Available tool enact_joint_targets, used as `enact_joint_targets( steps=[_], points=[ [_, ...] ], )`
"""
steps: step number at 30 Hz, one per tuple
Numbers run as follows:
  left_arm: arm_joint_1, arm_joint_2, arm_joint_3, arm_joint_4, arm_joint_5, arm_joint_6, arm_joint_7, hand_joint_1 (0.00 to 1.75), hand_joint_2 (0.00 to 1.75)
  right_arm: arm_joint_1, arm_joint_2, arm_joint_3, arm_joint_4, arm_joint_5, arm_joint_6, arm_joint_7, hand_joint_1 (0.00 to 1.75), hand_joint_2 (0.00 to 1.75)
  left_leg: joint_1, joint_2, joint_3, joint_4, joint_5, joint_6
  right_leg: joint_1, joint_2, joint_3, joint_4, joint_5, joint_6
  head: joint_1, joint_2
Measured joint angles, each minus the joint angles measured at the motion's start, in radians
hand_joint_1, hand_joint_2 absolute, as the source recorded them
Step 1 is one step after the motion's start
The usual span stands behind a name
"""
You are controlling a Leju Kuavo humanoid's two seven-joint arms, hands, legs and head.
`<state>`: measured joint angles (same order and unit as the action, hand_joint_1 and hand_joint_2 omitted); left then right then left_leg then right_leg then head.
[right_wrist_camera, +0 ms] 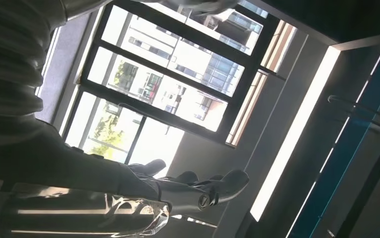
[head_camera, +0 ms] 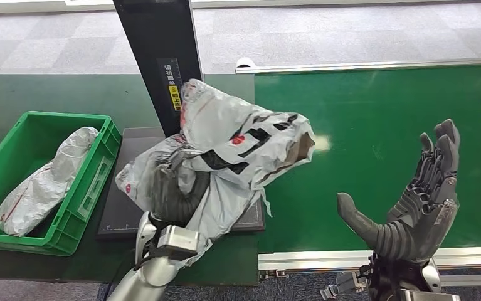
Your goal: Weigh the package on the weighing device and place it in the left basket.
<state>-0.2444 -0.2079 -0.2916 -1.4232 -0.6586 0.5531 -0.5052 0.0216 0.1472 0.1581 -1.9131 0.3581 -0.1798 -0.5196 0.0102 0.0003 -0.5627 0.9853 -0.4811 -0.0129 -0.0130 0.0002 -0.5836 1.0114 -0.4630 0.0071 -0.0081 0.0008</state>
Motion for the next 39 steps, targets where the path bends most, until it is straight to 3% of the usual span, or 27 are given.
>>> enact_joint_targets(
  steps=[3, 7, 10, 13, 18, 22, 25, 31, 39],
  points=[
    [0.058, 0.024, 0.007, -0.183, 0.041, 0.092, -0.028, 1.75, 1.75, 0.031, 0.004, -0.003, -0.002, 0.007, -0.021, -0.006, 0.00, 1.75, 0.000, 0.000, 0.000, 0.000, 0.000, 0.000, 0.000, 0.000, 0.000, 0.000, -0.001, 0.000, 0.000, 0.000],
    [0.113, 0.039, 0.067, -0.334, 0.111, 0.138, -0.140, 1.75, 1.75, 0.064, 0.005, -0.004, -0.003, 0.000, -0.042, -0.022, 0.00, 1.75, 0.000, 0.000, 0.000, 0.000, 0.000, 0.000, 0.000, 0.000, 0.000, 0.000, -0.001, 0.000, 0.000, 0.000],
    [0.124, 0.042, 0.159, -0.385, 0.136, 0.141, -0.179, 1.75, 1.75, 0.078, 0.005, -0.004, -0.003, -0.011, -0.050, -0.030, 0.00, 1.75, 0.000, 0.000, 0.000, 0.000, 0.000, 0.000, 0.000, 0.000, 0.000, 0.000, -0.001, 0.000, 0.000, 0.000],
    [0.106, 0.043, 0.269, -0.373, 0.104, 0.141, -0.148, 1.75, 1.75, 0.083, 0.004, -0.004, -0.001, -0.023, -0.055, -0.034, 0.00, 1.75, 0.000, 0.000, 0.001, 0.000, 0.000, 0.000, 0.000, 0.000, 0.001, 0.000, 0.000, 0.000, 0.000, 0.000],
    [-0.025, 0.075, 0.516, -0.161, -0.100, 0.141, -0.078, 1.75, 1.75, 0.083, -0.004, -0.002, 0.009, -0.058, -0.055, -0.034, 0.00, 1.75, 0.000, 0.000, 0.002, 0.000, 0.001, -0.001, 0.000, 0.000, 0.002, 0.000, 0.000, -0.001, 0.000, 0.000],
    [-0.166, 0.143, 0.741, 0.103, -0.246, 0.140, -0.120, 1.75, 1.75, 0.082, -0.014, 0.000, 0.019, -0.092, -0.055, -0.034, 0.00, 1.75, 0.001, 0.004, 0.003, 0.000, 0.002, -0.002, 0.002, 0.004, 0.000, 0.002, 0.001, -0.003, 0.000, 0.000],
    [-0.232, 0.174, 0.865, 0.236, -0.323, 0.141, -0.135, 1.75, 1.75, 0.082, -0.020, 0.000, 0.025, -0.101, -0.055, -0.032, 0.00, 1.75, 0.001, 0.004, 0.002, 0.000, 0.002, -0.002, 0.002, 0.004, -0.001, 0.002, 0.001, -0.002, 0.000, 0.000],
    [-0.331, 0.228, 1.031, 0.427, -0.569, 0.141, -0.070, 1.75, 1.75, 0.079, -0.034, 0.001, 0.029, -0.119, -0.064, -0.017, 0.00, 1.75, 0.001, 0.004, -0.001, 0.000, 0.002, -0.002, 0.001, 0.003, -0.003, 0.001, 0.001, -0.002, 0.000, 0.000],
    [-0.387, 0.256, 1.139, 0.512, -0.627, 0.141, -0.086, 1.75, 1.75, 0.079, -0.050, 0.001, 0.044, -0.135, -0.066, -0.017, 0.00, 1.75, 0.001, 0.003, -0.002, 0.000, 0.002, -0.002, 0.002, 0.003, -0.004, 0.001, 0.001, -0.002, 0.000, 0.000]
  ],
)
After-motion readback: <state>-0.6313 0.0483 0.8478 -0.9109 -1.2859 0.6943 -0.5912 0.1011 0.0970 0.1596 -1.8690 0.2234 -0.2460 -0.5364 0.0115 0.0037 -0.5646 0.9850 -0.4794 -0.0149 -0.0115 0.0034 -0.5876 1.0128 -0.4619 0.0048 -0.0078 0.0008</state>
